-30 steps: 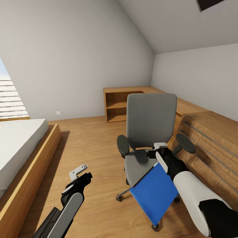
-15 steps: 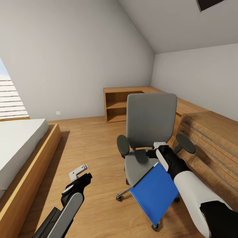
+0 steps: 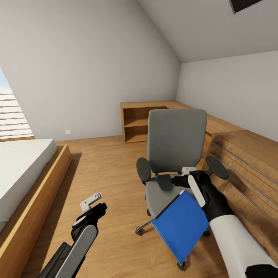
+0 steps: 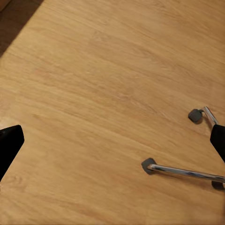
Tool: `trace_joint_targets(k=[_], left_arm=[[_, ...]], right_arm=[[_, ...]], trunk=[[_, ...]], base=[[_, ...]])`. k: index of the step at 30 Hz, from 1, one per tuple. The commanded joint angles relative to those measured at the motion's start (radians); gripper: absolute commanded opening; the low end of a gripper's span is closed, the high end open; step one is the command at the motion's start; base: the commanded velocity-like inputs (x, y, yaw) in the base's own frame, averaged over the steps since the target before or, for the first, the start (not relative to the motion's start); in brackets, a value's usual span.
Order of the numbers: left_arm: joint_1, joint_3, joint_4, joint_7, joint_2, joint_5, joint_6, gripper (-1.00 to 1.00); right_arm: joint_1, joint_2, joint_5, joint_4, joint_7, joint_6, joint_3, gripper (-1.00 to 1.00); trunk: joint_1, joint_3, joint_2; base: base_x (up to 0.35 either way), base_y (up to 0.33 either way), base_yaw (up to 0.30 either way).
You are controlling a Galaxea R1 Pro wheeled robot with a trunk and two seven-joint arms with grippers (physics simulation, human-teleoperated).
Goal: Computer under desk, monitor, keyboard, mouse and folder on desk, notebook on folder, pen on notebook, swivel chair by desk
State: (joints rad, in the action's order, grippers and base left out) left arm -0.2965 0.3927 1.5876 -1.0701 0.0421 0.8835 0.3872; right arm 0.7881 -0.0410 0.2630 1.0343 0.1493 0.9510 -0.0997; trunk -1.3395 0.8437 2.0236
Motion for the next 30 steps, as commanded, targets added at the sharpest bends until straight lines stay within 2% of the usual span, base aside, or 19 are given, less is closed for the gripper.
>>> trace_joint_targets(k=[1, 5, 10, 17, 19, 23, 30], left_arm=[[-0.001, 0.001, 0.0, -0.007, 0.001, 0.003, 0.006, 1.0], [-0.001, 0.0, -0.002, -0.006, 0.001, 0.002, 0.006, 1.0], [-0.001, 0.0, -0.003, -0.005, 0.001, 0.002, 0.006, 1.0], [-0.001, 0.001, -0.003, -0.005, 0.001, -0.002, 0.006, 1.0], [-0.001, 0.002, -0.003, -0.004, 0.001, -0.003, 0.007, 1.0], [-0.001, 0.003, -0.003, -0.005, 0.001, -0.003, 0.007, 1.0], [-0.001, 0.004, -0.002, -0.005, 0.001, -0.003, 0.007, 1.0]], right_arm=[[-0.012, -0.001, 0.011, 0.038, 0.01, 0.022, 0.011, 1.0], [-0.074, 0.001, 0.012, 0.197, 0.01, 0.076, 0.087, 1.0], [-0.135, 0.0, 0.014, 0.296, 0.009, 0.093, 0.134, 1.0], [-0.185, 0.006, 0.033, 0.352, 0.006, 0.092, 0.147, 1.0], [-0.21, 0.014, 0.075, 0.377, 0.006, 0.091, 0.15, 1.0], [-0.236, 0.017, 0.099, 0.383, 0.007, 0.089, 0.152, 1.0], [-0.249, 0.014, 0.111, 0.386, 0.002, 0.084, 0.158, 1.0]], trunk=[[0.0, 0.001, 0.0], [0.0, 0.001, 0.0], [0.0, 0.001, 0.0], [0.0, 0.001, 0.0], [0.0, 0.001, 0.0], [0.0, 0.001, 0.0], [0.0, 0.001, 0.0]], base=[[0.0, 0.0, 0.0], [0.0, 0.0, 0.0], [0.0, 0.0, 0.0], [0.0, 0.0, 0.0], [0.0, 0.0, 0.0], [0.0, 0.0, 0.0], [0.0, 0.0, 0.0]])
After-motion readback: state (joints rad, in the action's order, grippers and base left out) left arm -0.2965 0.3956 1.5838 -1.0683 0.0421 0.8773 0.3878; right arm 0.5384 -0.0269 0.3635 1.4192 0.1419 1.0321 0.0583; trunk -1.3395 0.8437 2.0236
